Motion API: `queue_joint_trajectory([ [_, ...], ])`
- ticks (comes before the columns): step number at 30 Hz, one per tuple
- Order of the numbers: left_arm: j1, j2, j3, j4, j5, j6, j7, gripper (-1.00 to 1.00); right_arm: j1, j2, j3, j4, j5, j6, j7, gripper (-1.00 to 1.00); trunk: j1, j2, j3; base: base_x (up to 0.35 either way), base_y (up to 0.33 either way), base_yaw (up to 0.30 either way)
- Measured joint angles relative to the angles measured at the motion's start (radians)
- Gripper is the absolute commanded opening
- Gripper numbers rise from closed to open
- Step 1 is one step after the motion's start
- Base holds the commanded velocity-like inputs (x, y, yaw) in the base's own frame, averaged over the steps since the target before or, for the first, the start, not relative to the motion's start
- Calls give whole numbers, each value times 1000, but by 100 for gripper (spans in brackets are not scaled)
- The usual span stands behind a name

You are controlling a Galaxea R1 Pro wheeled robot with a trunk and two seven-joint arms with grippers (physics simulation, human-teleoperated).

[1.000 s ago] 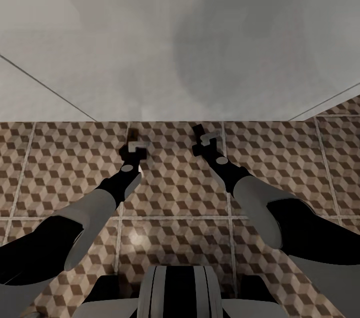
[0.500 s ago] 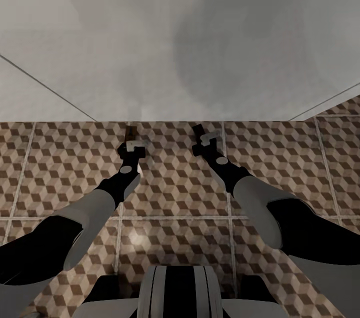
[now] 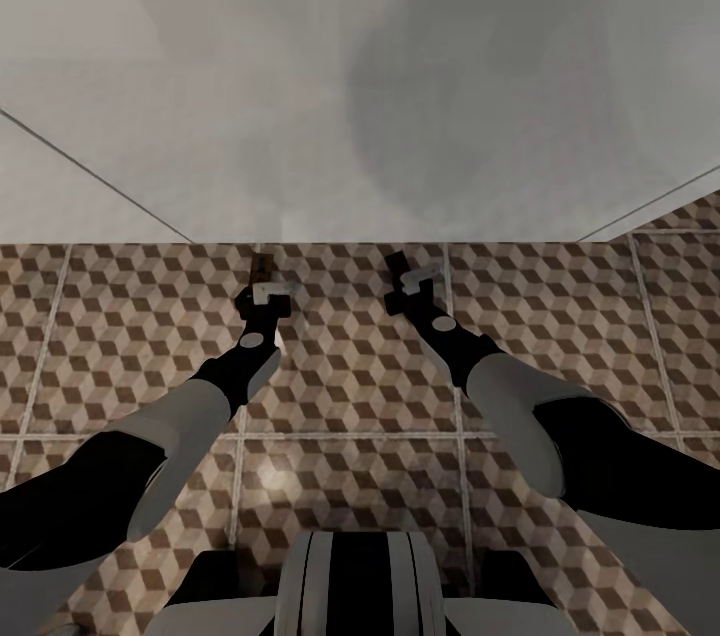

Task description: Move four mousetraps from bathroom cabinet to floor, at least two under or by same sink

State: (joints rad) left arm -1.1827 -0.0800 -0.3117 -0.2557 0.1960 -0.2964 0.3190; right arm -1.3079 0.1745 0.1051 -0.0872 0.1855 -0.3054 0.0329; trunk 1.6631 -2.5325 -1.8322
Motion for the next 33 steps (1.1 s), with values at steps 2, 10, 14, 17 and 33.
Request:
queue_joint_trajectory([
  [2,0,0,0,0,0,0,0,-100,0,0,0,1,0,0,0,-100,0,0,0,0,0,0],
  [10,4,0,0,0,0,0,0,-100,0,0,0,2,0,0,0,-100,0,0,0,0,0,0],
  [14,5,0,0,0,0,0,0,-100,0,0,0,2,0,0,0,-100,0,0,0,0,0,0],
  [17,6,0,0,0,0,0,0,-100,0,0,0,2,0,0,0,-100,0,0,0,0,0,0],
  [33,7,-2,0,-1,0,0,0,-100,0,0,0,3,0,0,0,-100,0,0,0,0,0,0],
])
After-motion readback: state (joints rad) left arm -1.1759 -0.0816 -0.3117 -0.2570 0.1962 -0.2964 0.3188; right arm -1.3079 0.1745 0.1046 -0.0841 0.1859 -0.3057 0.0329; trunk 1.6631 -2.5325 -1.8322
